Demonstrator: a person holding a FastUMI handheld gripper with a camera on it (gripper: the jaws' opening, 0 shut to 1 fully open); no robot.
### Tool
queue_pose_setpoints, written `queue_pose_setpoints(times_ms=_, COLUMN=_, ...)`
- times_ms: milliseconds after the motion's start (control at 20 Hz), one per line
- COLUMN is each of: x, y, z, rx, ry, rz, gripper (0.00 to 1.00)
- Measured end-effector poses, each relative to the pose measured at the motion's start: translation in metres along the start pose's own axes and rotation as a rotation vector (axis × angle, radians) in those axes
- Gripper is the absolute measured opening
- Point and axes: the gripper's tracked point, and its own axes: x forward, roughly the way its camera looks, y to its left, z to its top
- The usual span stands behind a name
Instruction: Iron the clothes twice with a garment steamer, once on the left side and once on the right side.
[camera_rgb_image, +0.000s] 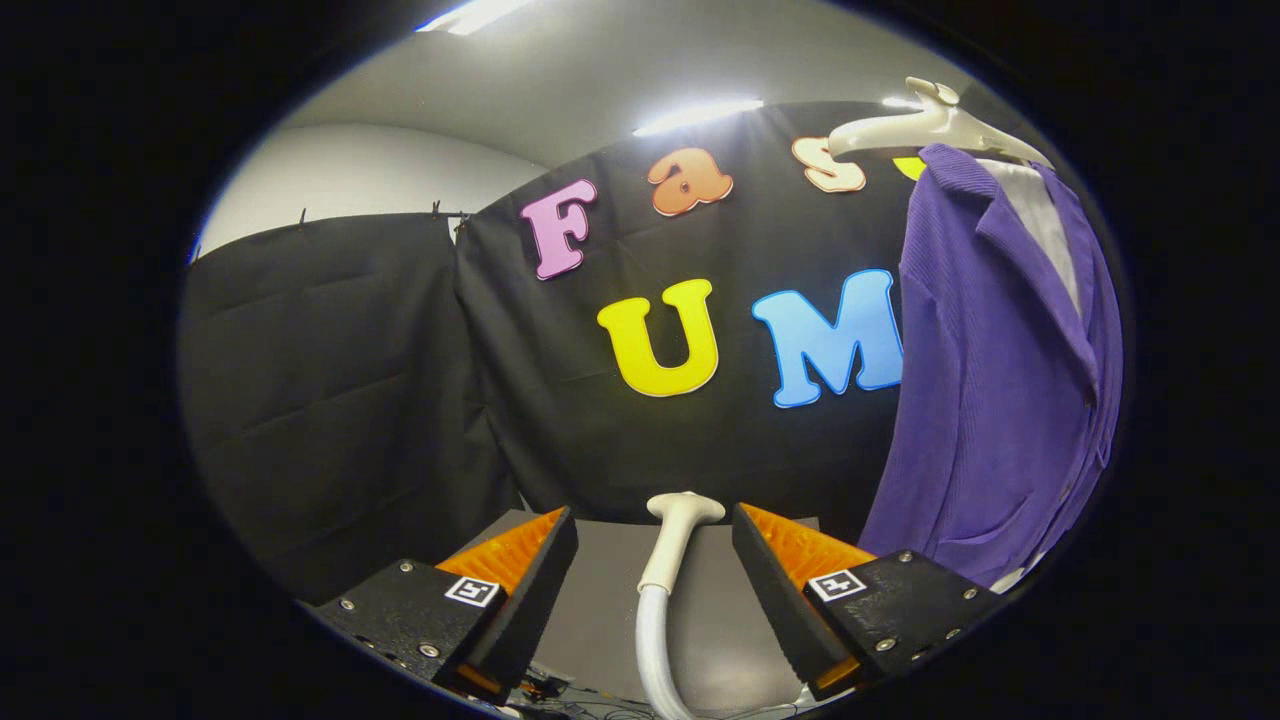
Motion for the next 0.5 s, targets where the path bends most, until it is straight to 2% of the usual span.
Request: queue_pose_setpoints(times_ms=500, x=0.094, y=-0.001, z=-0.029, rx=0.045, ry=0.169, rz=0.006, gripper=0.96)
